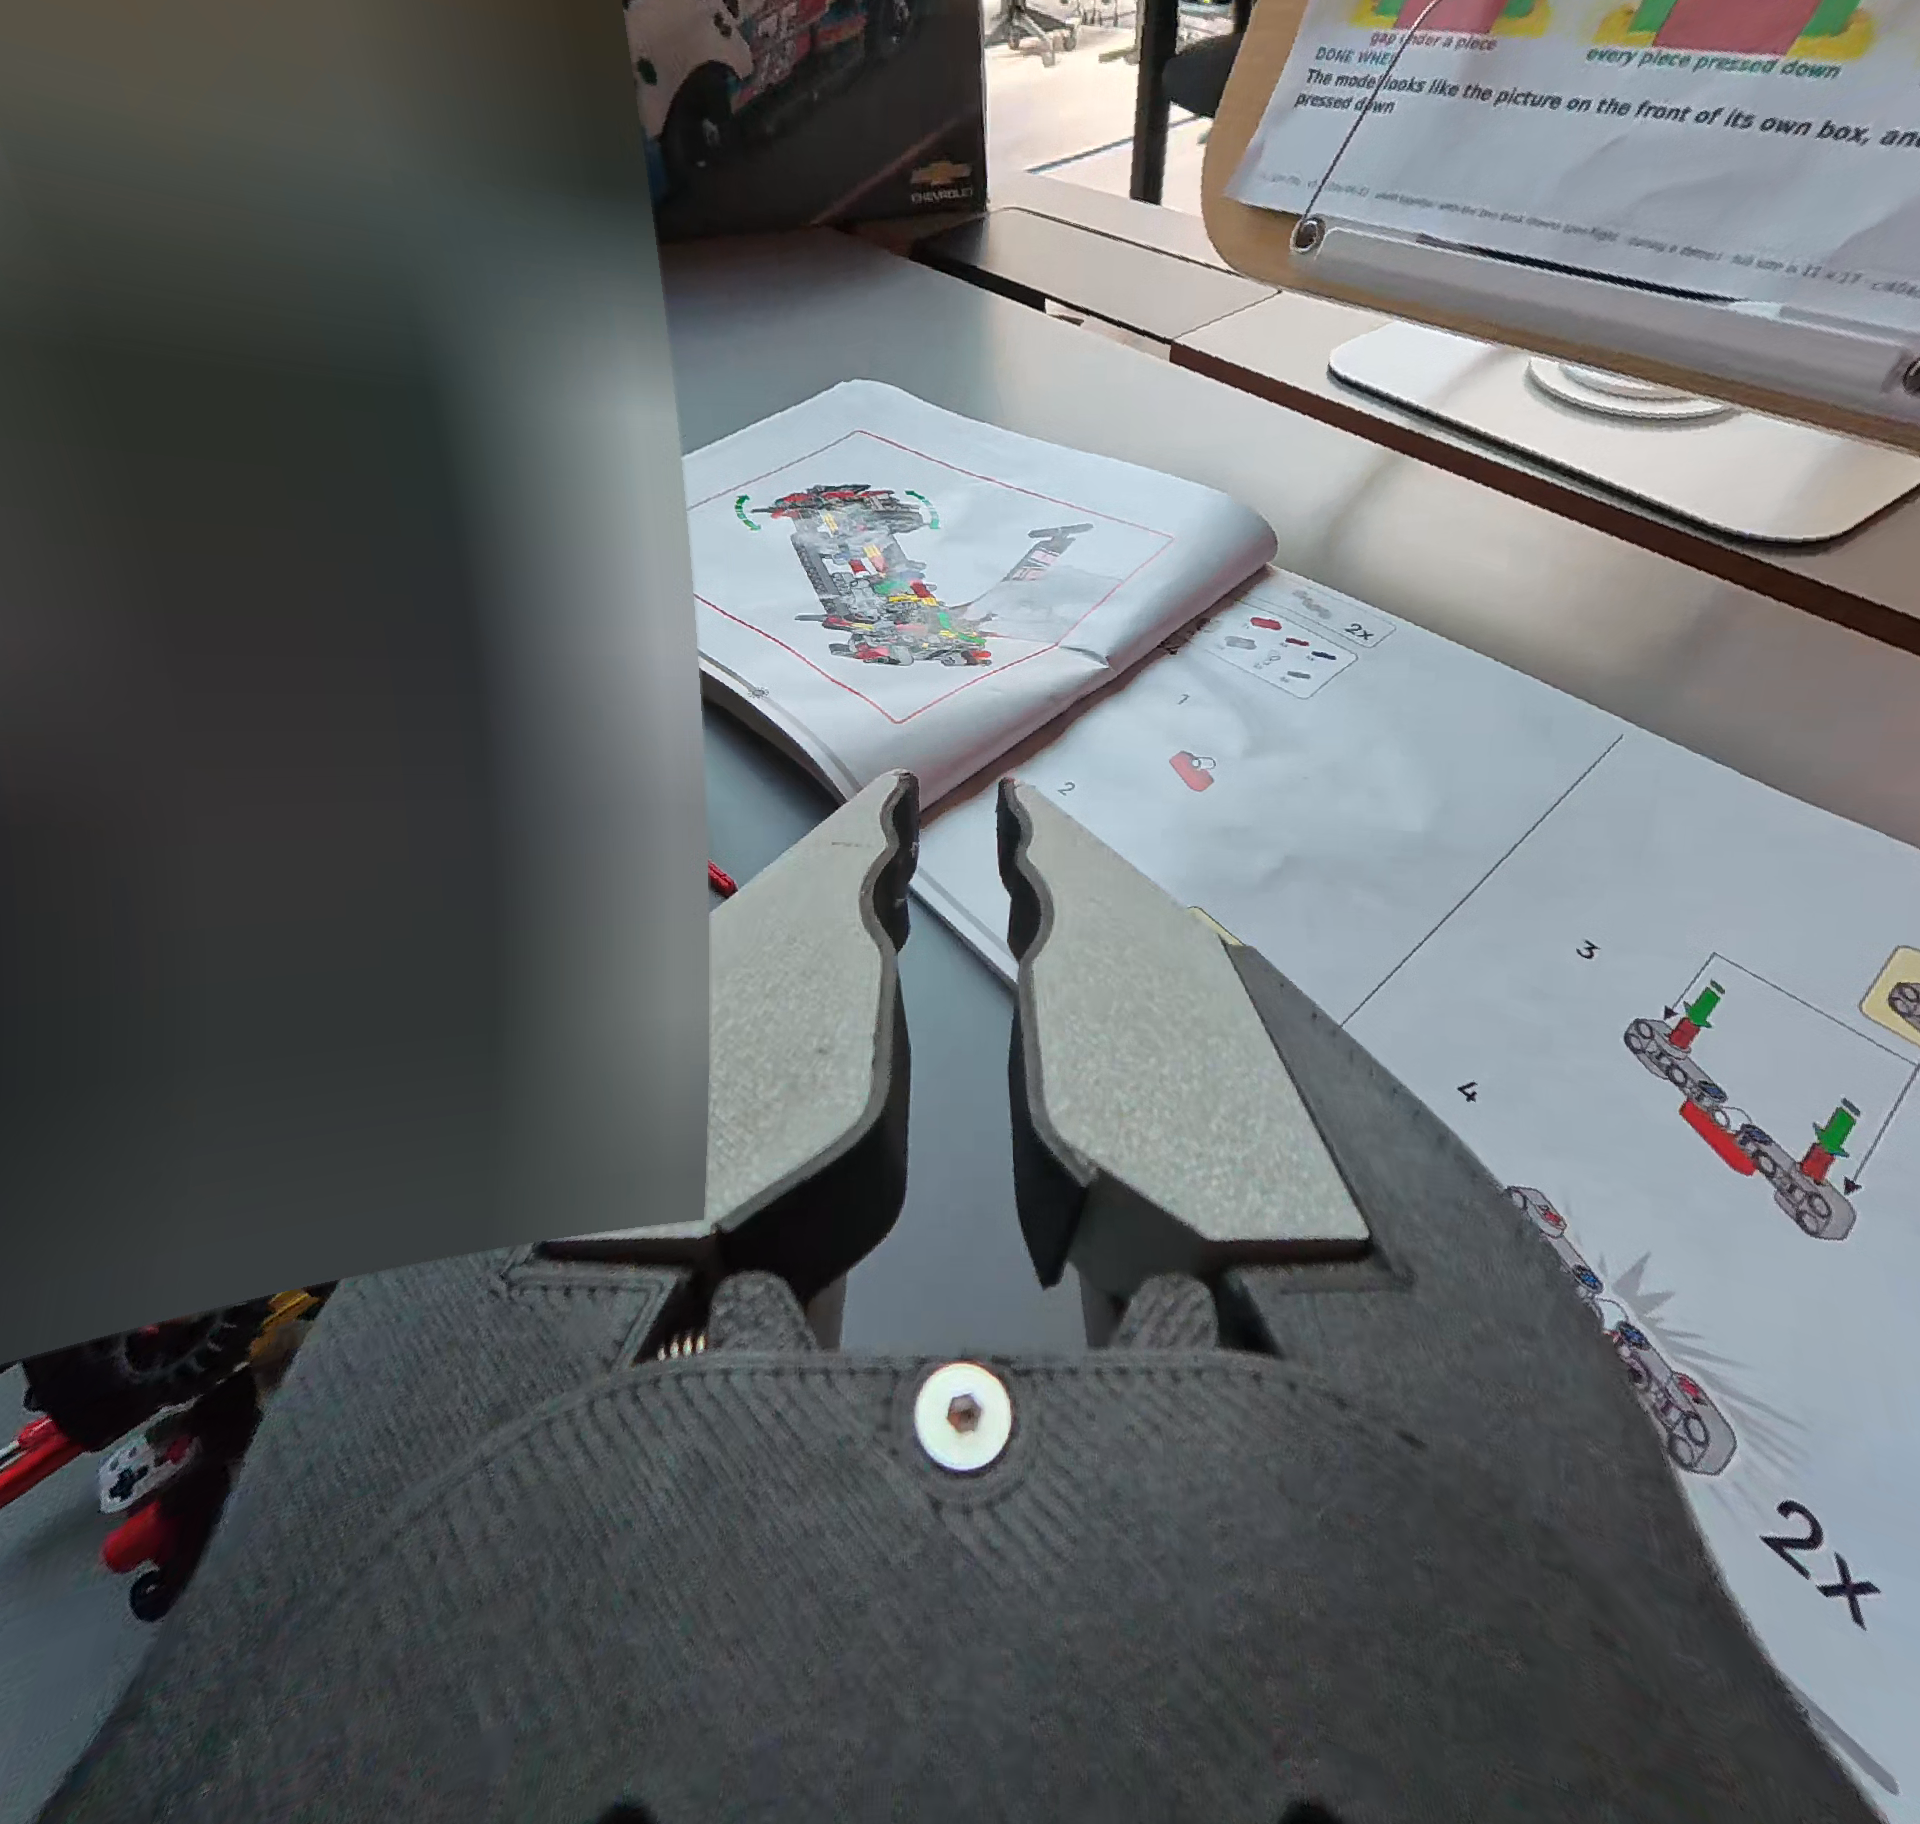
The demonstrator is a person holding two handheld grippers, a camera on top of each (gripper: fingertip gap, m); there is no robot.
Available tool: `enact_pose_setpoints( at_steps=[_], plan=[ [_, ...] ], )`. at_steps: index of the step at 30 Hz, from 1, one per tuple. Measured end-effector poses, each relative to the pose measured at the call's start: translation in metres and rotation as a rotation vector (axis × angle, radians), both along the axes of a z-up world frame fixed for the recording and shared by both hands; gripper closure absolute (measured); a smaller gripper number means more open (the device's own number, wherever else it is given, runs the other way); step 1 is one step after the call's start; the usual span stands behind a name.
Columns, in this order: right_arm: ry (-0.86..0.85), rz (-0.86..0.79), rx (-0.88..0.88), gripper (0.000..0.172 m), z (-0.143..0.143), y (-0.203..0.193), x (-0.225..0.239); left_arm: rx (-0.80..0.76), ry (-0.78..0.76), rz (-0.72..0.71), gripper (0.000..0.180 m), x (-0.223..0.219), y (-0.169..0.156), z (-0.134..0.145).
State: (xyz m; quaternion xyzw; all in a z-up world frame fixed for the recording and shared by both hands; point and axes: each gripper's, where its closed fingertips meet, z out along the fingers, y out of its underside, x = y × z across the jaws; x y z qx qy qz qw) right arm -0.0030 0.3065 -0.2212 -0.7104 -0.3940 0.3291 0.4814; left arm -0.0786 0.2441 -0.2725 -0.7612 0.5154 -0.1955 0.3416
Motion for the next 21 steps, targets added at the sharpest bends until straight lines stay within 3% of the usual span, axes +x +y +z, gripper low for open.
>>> enact_pose_setpoints(
  at_steps=[1, 7, 14, 21],
  plan=[
    [0.002, 0.003, 0.006, 0.160, 0.001, -0.001, -0.001, 0.001, 0.005, -0.001, 0.179, 0.001, -0.001, -0.001],
    [0.012, 0.017, 0.011, 0.160, 0.003, -0.005, -0.005, -0.020, 0.093, 0.007, 0.179, 0.000, -0.002, -0.022],
    [-0.025, 0.022, 0.058, 0.162, 0.001, -0.007, -0.008, -0.036, 0.077, 0.016, 0.172, 0.000, -0.001, -0.022],
    [-0.052, -0.005, 0.095, 0.168, 0.000, 0.002, -0.002, -0.023, -0.076, 0.062, 0.167, 0.002, 0.008, 0.007]
  ],
)
